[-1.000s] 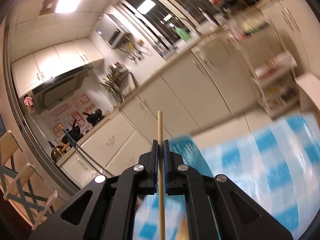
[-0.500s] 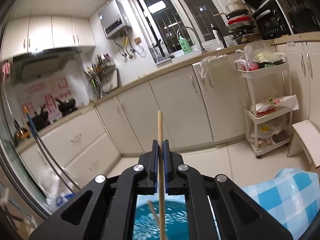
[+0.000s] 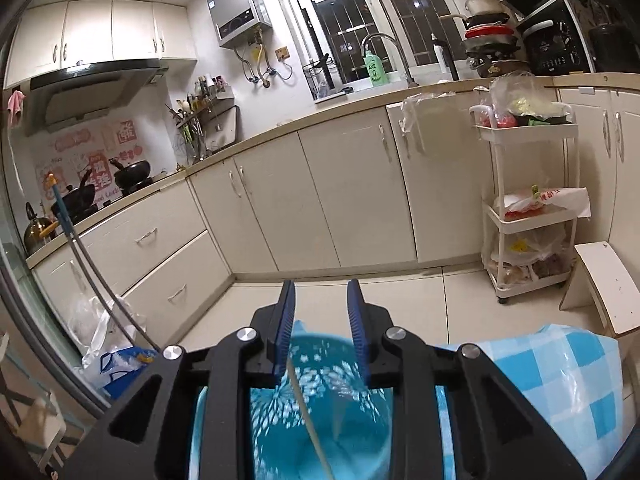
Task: Organize utensils
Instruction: 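Carry the right tool's chopstick over the blue cup and open to drop it in, then grasp a chopstick from the pile with the right tool while the left tool returns to the pile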
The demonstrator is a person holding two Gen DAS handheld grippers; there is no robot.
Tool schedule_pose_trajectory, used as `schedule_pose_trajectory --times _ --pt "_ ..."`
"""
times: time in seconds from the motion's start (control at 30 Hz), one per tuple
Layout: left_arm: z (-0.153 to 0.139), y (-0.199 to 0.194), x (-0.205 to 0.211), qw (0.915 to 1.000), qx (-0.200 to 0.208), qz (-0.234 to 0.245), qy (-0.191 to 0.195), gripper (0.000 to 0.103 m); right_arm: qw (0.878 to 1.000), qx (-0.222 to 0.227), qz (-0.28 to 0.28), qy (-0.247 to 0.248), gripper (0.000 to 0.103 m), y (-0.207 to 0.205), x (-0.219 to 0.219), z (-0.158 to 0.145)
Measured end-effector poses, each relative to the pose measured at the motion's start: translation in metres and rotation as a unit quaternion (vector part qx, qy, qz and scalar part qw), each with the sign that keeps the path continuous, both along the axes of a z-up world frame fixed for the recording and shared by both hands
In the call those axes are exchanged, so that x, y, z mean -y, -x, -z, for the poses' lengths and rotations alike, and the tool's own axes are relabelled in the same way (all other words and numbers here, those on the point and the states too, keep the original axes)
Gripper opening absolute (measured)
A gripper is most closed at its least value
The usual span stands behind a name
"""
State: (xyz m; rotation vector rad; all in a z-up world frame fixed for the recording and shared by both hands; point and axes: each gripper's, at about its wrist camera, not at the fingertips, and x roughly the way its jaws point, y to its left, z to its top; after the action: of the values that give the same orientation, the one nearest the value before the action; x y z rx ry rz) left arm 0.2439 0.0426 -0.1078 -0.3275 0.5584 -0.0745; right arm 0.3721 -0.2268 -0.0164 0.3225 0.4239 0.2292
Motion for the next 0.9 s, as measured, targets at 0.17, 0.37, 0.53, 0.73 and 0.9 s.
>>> schedule_pose_trajectory --times 0.17,0.37,0.53,0.73,0.9 --pt "0.002 0.005 0.003 0.9996 -0.02 0.013 -0.012 0.073 0.999 -0.026 0.024 -0.031 0.03 0.066 0.025 0.014" --pt "0.011 0.01 0.014 0.9981 -0.044 0.031 -0.029 0.073 0.984 -0.173 -0.02 -0.024 0.02 0.124 0.007 0.101" --pt "0.01 0.016 0.024 0.9968 -0.055 0.041 -0.043 0.074 0.973 -0.224 -0.053 0.006 0.019 0.124 -0.029 0.133" --pt "0.011 0.017 0.022 0.9965 -0.06 0.04 -0.043 0.075 0.968 -0.239 -0.061 0.055 0.018 0.116 -0.053 0.143" --pt "0.016 0.015 0.022 0.9959 -0.068 0.041 -0.042 0.075 0.964 -0.246 -0.058 0.085 0.016 0.113 -0.057 0.148"
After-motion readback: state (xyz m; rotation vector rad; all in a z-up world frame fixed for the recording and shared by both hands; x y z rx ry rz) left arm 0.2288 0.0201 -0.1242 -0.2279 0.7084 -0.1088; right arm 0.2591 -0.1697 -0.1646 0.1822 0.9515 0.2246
